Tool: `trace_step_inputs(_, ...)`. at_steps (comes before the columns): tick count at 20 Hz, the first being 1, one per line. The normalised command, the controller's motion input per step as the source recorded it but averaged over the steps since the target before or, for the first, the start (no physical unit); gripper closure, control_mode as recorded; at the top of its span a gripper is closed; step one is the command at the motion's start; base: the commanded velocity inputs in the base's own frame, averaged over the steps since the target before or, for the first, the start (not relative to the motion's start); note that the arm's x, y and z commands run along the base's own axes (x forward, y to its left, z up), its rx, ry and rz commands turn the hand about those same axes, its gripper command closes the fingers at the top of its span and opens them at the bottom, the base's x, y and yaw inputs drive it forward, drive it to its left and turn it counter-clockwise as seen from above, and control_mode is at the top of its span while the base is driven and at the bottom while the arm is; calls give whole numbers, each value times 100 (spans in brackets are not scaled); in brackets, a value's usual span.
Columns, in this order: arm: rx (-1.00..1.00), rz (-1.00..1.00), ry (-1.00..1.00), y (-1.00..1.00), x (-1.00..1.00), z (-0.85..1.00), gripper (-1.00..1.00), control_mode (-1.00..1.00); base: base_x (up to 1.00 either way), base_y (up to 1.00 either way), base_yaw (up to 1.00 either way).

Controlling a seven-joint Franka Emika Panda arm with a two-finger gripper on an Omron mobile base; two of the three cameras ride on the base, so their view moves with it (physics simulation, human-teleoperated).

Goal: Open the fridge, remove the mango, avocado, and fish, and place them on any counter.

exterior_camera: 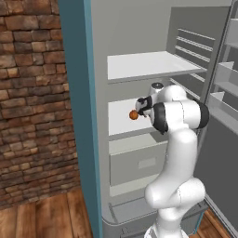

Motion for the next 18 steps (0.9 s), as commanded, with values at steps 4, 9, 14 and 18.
trace_step_inputs(4,1,0,8,-1,1,-31,100,-100,0,0,0)
trace_step_inputs(9,8,0,15,-16,-35,-55,100,-100,0,0,0)
trace_step_inputs(14,-1,0,2,-9,-12,-28,100,-100,0,0,0)
trace_step_inputs(18,-4,0,-7,0,-57,-28,100,-100,0,0,0)
